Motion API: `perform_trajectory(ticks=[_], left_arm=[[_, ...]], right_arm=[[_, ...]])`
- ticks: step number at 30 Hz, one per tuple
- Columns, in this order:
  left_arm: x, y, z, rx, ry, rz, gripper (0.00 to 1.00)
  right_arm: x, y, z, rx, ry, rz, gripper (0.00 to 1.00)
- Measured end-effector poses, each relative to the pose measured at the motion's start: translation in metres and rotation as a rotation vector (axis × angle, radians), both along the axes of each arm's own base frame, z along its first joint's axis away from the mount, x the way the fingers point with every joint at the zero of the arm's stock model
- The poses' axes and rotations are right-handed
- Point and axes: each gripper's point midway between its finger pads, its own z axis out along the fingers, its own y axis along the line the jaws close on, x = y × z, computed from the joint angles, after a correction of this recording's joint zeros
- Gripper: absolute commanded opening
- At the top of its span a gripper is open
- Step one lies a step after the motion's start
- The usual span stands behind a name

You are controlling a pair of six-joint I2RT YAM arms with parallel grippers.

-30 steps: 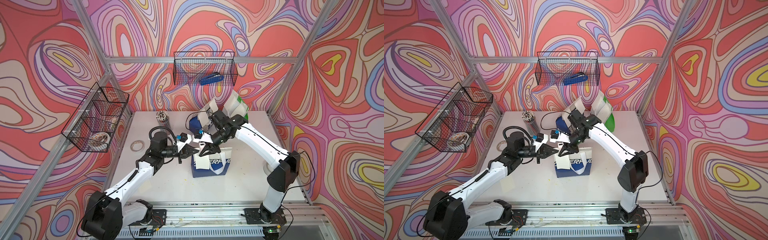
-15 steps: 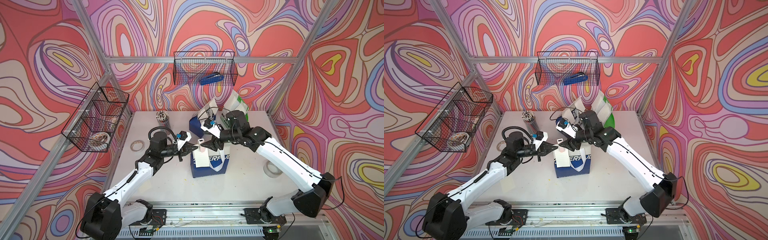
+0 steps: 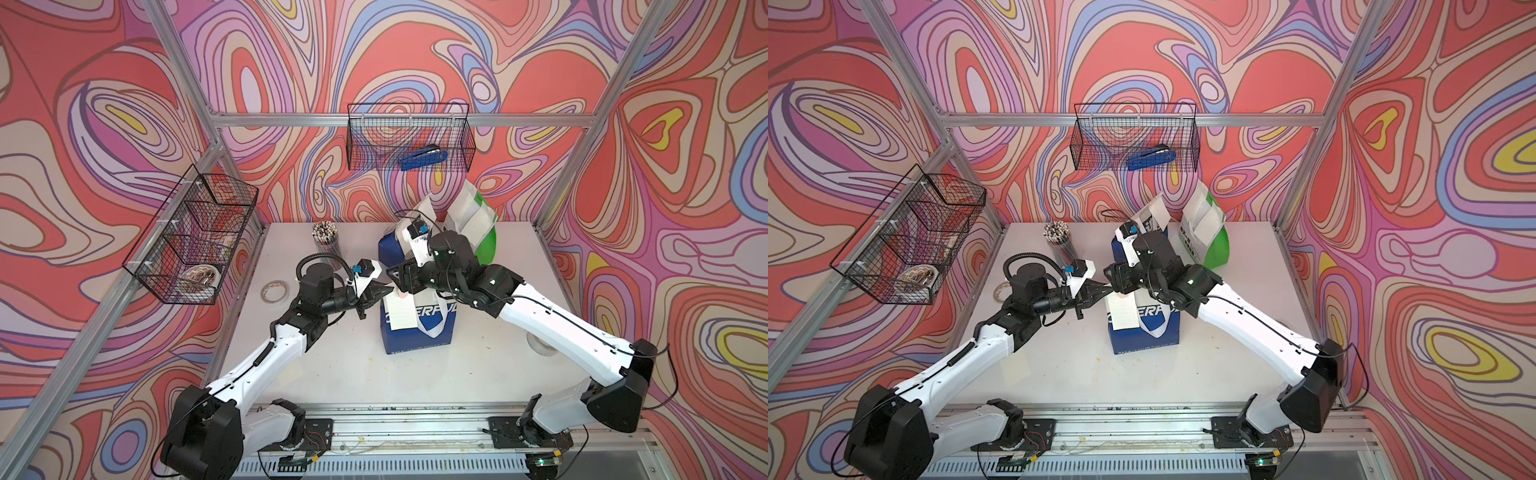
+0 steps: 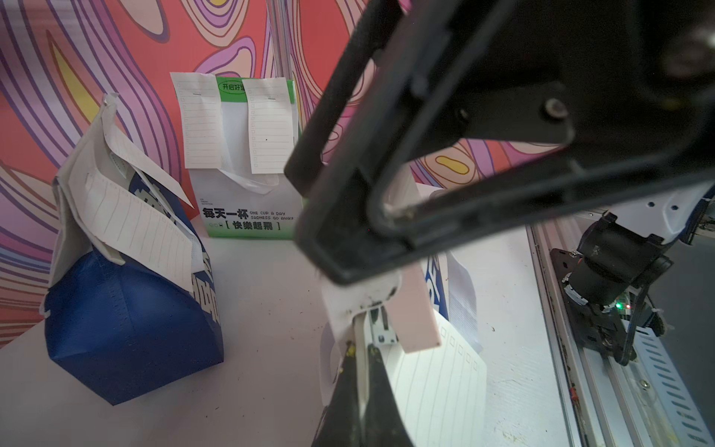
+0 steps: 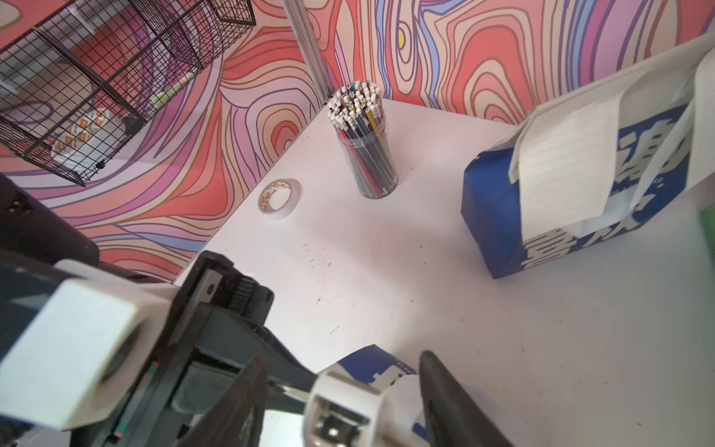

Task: Staple the receipts to the bags
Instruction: Pick up the stapler from the takeout bag, then move the takeout bag to the center of the board.

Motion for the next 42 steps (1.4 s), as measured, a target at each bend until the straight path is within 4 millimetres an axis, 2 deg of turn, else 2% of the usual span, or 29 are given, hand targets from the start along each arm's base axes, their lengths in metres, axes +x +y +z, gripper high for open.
perform_trajectory(ticks=[3, 8, 12, 20, 21, 23, 24, 31, 34, 37, 39, 42], left_arm=[[0.0, 0.0, 0.0, 0.0, -0.001, 0.0, 0.0], [0.0, 0.0, 0.001, -0.001, 0.001, 0.003, 0.0], [0.001, 0.001, 0.001, -0.001, 0.001, 0.015, 0.0], [0.004, 0.003, -0.001, 0.001, 0.015, 0.04, 0.0], [0.005, 0.003, -0.001, 0.001, 0.018, 0.041, 0.0], [0.005, 0.003, -0.001, 0.0, 0.021, 0.045, 0.0], [0.005, 0.003, -0.001, 0.0, 0.022, 0.045, 0.0], [0.006, 0.004, -0.001, 0.002, 0.021, 0.053, 0.0], [0.008, 0.004, -0.001, 0.005, 0.021, 0.063, 0.0], [0.01, 0.006, 0.0, 0.011, 0.02, 0.077, 0.0], [0.012, 0.006, 0.001, 0.016, 0.018, 0.087, 0.0], [0.014, 0.009, 0.002, 0.02, 0.021, 0.095, 0.0]], right_arm=[[0.002, 0.001, -0.002, -0.015, 0.008, -0.059, 0.49], [0.016, -0.008, -0.009, -0.069, 0.005, -0.163, 0.5], [0.016, -0.007, -0.017, -0.094, 0.019, -0.178, 0.44], [0.013, -0.005, -0.024, -0.116, 0.033, -0.184, 0.43], [0.013, -0.005, -0.024, -0.118, 0.034, -0.184, 0.4], [0.013, -0.004, -0.025, -0.118, 0.035, -0.185, 0.21], [0.014, -0.005, -0.025, -0.121, 0.032, -0.192, 0.18], [0.017, -0.011, -0.019, -0.138, -0.007, -0.215, 0.1], [0.021, -0.027, -0.002, -0.153, -0.075, -0.263, 0.07], [0.031, -0.059, 0.026, -0.126, -0.118, -0.333, 0.05], [0.044, -0.094, 0.045, -0.08, -0.124, -0.41, 0.04], [0.061, -0.168, 0.06, -0.051, -0.11, -0.582, 0.04]])
